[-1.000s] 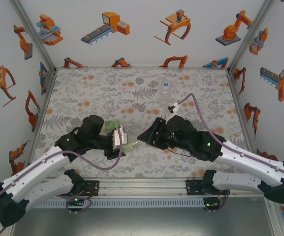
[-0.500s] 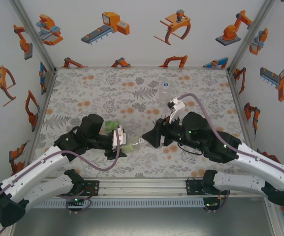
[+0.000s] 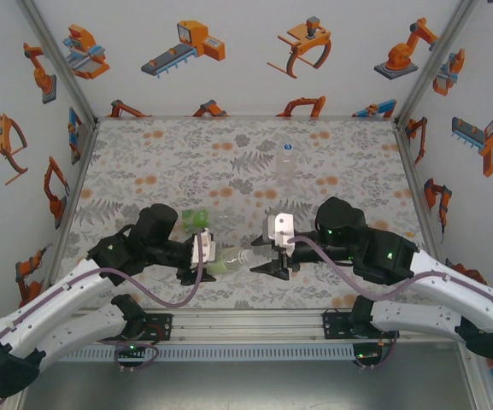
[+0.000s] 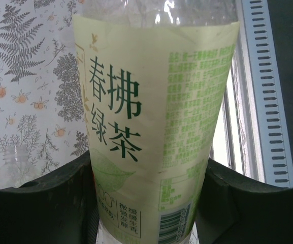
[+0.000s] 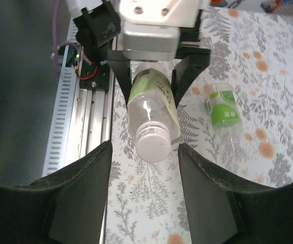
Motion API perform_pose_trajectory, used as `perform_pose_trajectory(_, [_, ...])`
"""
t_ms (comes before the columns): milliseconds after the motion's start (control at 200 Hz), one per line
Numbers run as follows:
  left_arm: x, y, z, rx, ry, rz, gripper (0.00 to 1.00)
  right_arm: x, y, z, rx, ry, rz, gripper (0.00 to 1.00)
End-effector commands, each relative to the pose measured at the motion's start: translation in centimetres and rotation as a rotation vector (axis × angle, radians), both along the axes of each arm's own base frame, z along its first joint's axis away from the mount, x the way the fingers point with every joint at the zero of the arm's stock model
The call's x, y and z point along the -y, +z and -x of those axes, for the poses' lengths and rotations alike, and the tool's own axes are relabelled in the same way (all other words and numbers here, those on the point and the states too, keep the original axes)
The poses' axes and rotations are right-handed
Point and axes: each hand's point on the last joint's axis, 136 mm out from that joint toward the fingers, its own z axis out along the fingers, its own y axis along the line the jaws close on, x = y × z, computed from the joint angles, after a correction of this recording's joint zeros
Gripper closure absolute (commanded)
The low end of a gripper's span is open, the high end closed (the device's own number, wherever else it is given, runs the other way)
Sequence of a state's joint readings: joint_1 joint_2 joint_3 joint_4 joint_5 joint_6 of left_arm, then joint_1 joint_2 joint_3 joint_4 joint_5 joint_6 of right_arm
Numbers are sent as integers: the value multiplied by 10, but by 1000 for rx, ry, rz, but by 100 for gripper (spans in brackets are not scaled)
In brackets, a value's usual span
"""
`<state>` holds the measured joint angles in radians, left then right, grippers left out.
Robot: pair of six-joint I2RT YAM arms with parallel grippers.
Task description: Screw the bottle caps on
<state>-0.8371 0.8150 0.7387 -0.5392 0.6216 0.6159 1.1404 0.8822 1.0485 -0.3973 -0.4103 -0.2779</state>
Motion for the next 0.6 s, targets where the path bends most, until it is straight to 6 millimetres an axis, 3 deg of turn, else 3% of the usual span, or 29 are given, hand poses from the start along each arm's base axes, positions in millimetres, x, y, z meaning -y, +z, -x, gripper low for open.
perform_pose_trajectory(0, [-1, 4, 4, 24, -25, 10, 100, -3, 1, 12, 120, 107, -38, 48])
perform_pose_trajectory(591, [-1, 9, 3, 36, -15, 25, 100, -13, -7, 3, 113, 80, -38, 59])
